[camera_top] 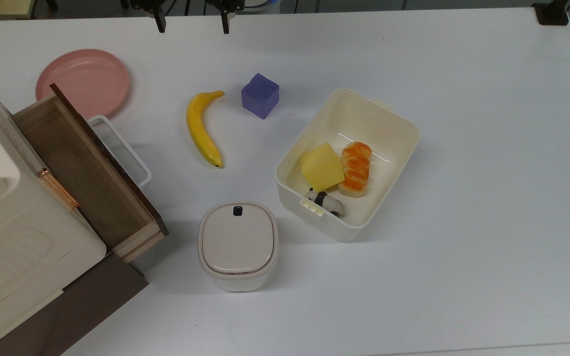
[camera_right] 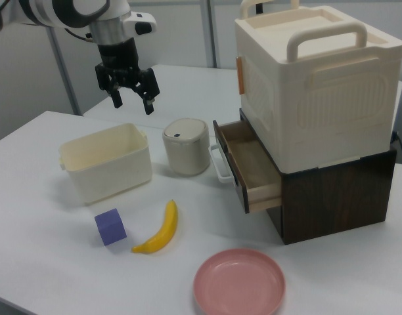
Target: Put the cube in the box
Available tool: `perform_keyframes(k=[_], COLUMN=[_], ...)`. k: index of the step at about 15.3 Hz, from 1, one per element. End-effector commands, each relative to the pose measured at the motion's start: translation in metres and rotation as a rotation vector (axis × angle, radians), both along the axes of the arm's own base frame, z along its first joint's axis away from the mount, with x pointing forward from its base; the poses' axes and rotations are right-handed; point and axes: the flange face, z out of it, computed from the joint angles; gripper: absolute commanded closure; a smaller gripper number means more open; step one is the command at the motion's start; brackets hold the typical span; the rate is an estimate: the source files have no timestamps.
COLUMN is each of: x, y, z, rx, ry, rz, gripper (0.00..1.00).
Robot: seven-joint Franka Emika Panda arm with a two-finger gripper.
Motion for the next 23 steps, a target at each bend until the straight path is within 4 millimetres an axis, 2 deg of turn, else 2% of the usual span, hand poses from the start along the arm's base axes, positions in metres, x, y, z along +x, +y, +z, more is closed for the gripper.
perform_keyframes(k=[1, 3, 7, 14, 18, 23], x=[-0.005, 0.0, 0.001, 0.0, 0.001, 0.015], y=[-0.021, -0.015, -0.01, -0.01, -0.015, -0.02], z=[-0.018, -0.027, -0.029, -0.029, -0.036, -0.061], rx=[0.01, 0.012, 0.012, 0.012, 0.012, -0.008], ry=[0.069, 0.084, 0.088, 0.09, 0.1, 0.125], rz=[0.073, 0.084, 0.093, 0.113, 0.128, 0.153], gripper=[0.0, 0.0, 0.0, 0.0, 0.0, 0.0])
